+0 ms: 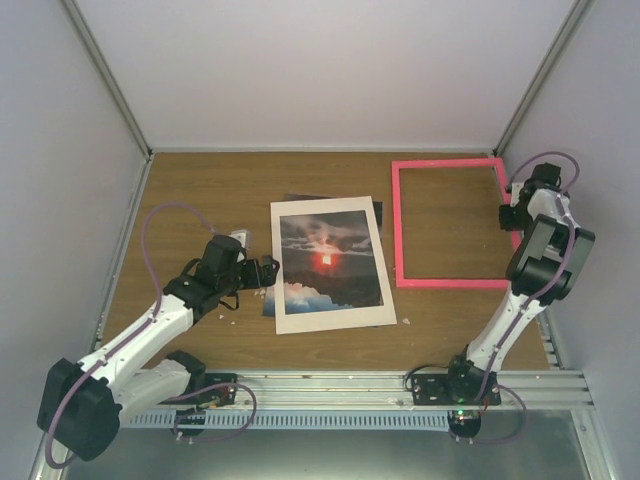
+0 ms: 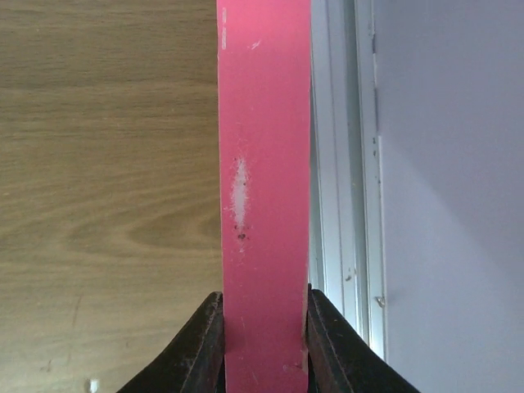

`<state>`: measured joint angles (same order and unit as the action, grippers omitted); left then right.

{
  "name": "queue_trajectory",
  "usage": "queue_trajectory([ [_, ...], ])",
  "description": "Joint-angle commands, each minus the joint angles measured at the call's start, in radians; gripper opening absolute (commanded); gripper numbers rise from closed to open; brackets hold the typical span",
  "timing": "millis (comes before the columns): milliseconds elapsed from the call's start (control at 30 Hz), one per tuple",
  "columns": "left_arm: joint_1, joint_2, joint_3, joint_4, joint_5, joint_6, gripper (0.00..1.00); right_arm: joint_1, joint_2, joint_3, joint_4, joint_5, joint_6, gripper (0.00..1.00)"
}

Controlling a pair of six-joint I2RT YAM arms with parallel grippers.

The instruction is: Take the photo out of the frame

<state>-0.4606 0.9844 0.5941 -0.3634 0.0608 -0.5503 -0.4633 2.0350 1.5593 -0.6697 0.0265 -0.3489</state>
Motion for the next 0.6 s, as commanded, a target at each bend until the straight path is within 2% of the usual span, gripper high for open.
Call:
queue_trajectory([
  [0, -0.006, 0.0, -0.016, 0.043, -0.022, -0.008, 0.99, -0.001, 0.054, 0.031, 0.081, 0.052, -0.055, 0.01],
  [400, -0.004, 0.044, -0.006, 0.025, -0.039, -0.012, 0.99, -0.001, 0.17, 0.09, 0.123, -0.022, -0.066, 0.12],
  [567, -0.003, 0.07, 0.001, 0.025, -0.038, -0.014, 0.99, -0.002, 0.18, 0.113, 0.129, -0.013, -0.051, 0.25],
])
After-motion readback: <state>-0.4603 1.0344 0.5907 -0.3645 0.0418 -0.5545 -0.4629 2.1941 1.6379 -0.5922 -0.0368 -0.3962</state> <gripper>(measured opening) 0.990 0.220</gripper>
